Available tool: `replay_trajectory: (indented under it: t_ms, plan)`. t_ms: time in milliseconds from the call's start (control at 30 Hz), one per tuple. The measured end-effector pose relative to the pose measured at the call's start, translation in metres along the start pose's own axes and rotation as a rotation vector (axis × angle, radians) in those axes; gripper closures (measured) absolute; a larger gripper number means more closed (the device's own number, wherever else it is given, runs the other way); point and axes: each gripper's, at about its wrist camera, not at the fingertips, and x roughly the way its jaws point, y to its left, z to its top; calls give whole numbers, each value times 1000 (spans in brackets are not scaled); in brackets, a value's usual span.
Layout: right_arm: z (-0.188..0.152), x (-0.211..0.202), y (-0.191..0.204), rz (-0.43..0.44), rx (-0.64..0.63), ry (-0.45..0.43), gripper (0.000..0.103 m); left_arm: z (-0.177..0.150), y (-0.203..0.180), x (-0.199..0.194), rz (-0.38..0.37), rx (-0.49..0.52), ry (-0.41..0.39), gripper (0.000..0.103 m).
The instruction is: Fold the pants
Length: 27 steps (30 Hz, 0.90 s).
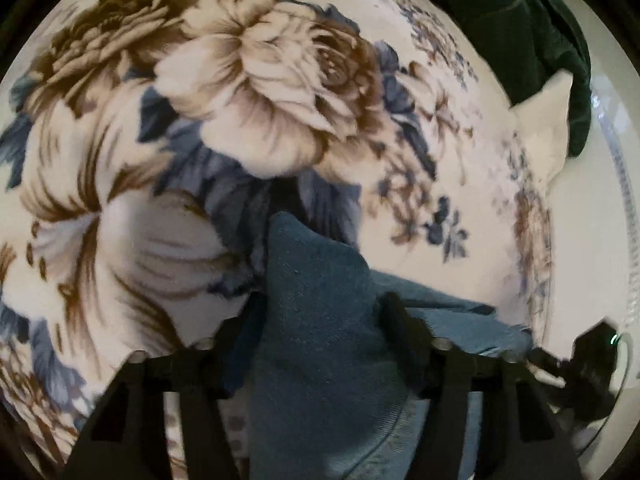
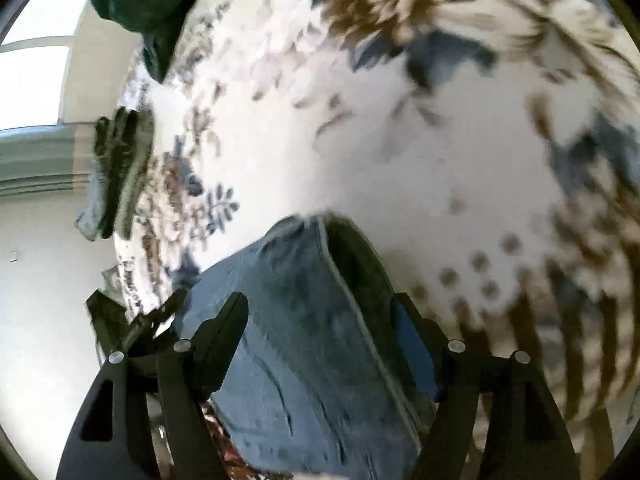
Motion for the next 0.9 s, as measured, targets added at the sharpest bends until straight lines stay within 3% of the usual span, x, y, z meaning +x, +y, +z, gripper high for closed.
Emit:
replay_trajectory:
  t_ms: [33, 100, 167, 367, 633, 700, 767, 800, 833, 900]
  plan:
    - [3, 8, 3, -13, -16, 5, 74, -1, -1, 1, 24, 24, -11, 62]
    - [-1, 11, 11, -75, -79, -33, 78, -2, 4, 5, 28, 39, -28, 66]
    - [-8, 9, 15, -152, -144, -76, 82, 0, 17, 13, -14, 8, -16, 66]
    - [-6, 7, 1, -162, -107, -60, 83, 6, 69, 9, -234, -331, -7, 71]
    - [-10, -1, 4, -166, -113, -67, 82, 17, 59, -55, 1, -205, -129, 71]
    - [-12, -3, -1, -109, -86, -44, 74, 9, 49, -67, 24, -146, -134, 65]
    - [-16, -4, -8, -60, -47, 6, 58, -12, 33, -72, 55, -85, -90, 39]
    - [-20, -7, -13, -32, -23, 22, 46, -18, 24, -70, 64, -70, -76, 34]
    - [-27, -12, -17, -10, -4, 22, 44, -35, 14, -70, 66, -50, -55, 29]
    - [-42, -23, -23, -3, 8, 17, 44, -63, -6, -64, 91, -17, -28, 29]
